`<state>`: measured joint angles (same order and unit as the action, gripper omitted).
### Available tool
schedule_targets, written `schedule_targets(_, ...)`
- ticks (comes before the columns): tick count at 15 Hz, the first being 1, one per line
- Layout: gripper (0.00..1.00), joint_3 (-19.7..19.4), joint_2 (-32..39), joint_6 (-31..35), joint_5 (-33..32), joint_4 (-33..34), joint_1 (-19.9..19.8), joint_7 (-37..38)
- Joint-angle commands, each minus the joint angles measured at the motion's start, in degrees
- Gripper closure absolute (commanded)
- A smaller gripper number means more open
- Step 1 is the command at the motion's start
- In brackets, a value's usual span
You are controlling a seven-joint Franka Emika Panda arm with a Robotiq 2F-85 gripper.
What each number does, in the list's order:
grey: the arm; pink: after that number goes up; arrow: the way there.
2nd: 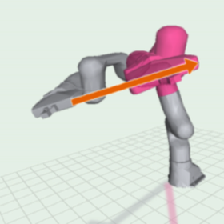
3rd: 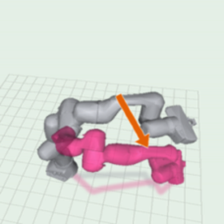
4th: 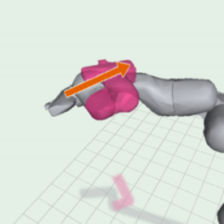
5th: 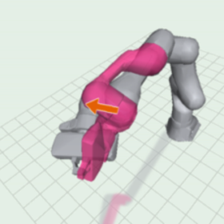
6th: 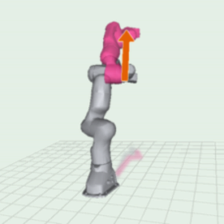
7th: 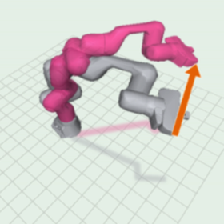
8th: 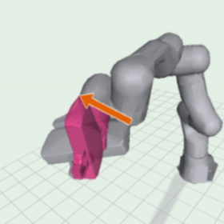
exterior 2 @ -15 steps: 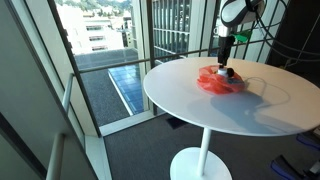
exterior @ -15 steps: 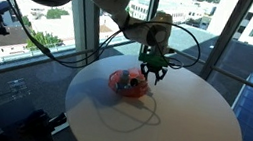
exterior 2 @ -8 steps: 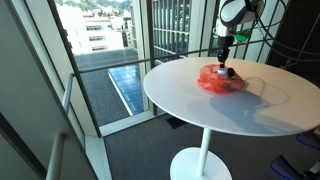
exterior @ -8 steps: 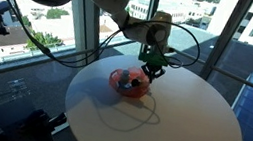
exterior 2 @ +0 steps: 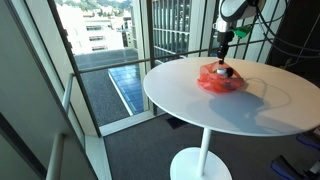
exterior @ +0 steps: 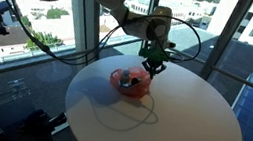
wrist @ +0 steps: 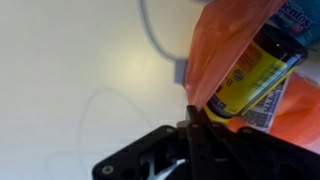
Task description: Put the bottle with a yellow lid in the plastic bag
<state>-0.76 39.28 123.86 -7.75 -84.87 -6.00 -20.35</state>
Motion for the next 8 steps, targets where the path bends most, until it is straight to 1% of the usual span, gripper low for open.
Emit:
schedule_targets(1, 0.98, 0.26, -3.93, -0.96, 0.24, -2.00, -0.04, 0.48)
schedule_targets(8, 0.99, 1.04, -8.21, -1.02, 1.25, -3.69, -0.45, -0.65)
